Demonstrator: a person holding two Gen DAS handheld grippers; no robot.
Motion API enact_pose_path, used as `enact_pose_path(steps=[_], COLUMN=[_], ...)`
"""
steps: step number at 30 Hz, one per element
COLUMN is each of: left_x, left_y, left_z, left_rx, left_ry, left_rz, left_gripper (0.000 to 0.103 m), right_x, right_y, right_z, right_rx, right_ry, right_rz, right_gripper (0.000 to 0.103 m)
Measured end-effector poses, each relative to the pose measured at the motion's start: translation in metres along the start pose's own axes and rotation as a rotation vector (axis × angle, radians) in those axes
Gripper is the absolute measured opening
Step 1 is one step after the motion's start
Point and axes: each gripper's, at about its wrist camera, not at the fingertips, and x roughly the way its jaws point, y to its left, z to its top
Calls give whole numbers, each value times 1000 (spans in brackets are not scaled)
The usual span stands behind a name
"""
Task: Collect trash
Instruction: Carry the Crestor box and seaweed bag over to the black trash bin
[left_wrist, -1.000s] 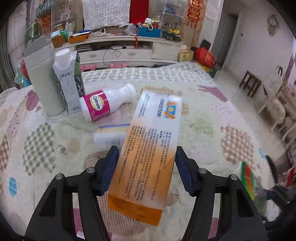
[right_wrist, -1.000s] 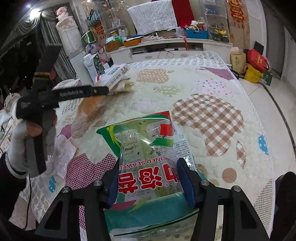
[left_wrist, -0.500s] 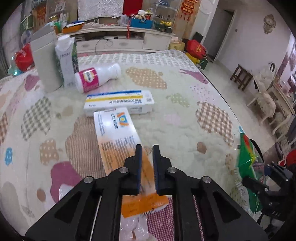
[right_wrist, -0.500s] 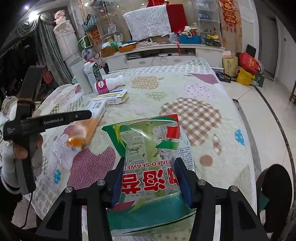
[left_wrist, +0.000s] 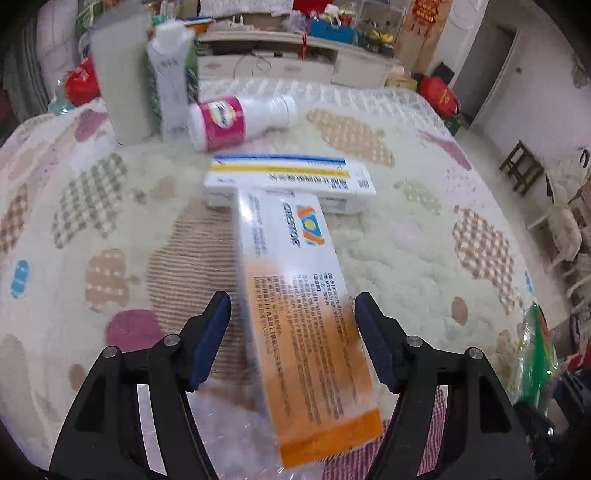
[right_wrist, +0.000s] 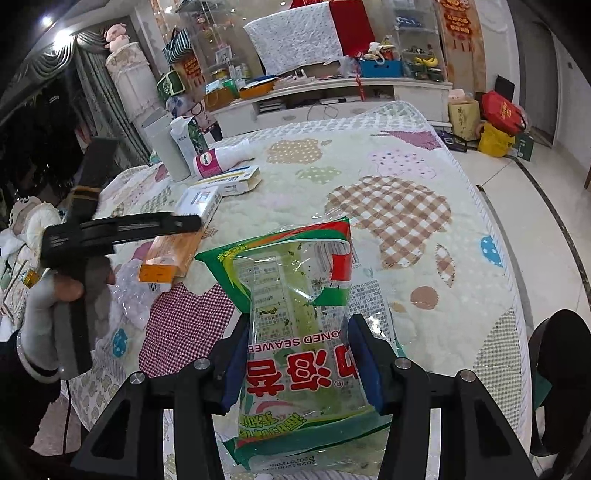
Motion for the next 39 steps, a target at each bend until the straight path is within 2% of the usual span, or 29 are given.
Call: enact_pose_path(steps=[2, 3, 6, 13, 21, 39], left_x=[5, 3, -6, -54, -83, -84], left_y=[-5, -7, -11, -40, -78, -177], left_z=[-2, -3, -9, -24, -42, -56], left_rx=[15, 22, 34, 108, 172, 319], left_ry=[-3, -15, -24, -110, -138, -144], left_rz=[13, 17, -46, -137, -223, -308], left_gripper=[67, 61, 58, 58, 57, 56], right_x=[0, 1, -2, -23, -49, -93], right_y=[1, 2, 1, -10, -25, -92], right_z=[-1, -2, -3, -4, -9, -28], right_rx=[-11, -23, -30, 14, 35, 148], right_ry=[5, 12, 3, -45, -82, -118], right_rz=[-12, -27, -49, -62, -104, -212], right_gripper=[51, 50, 48, 47, 47, 47])
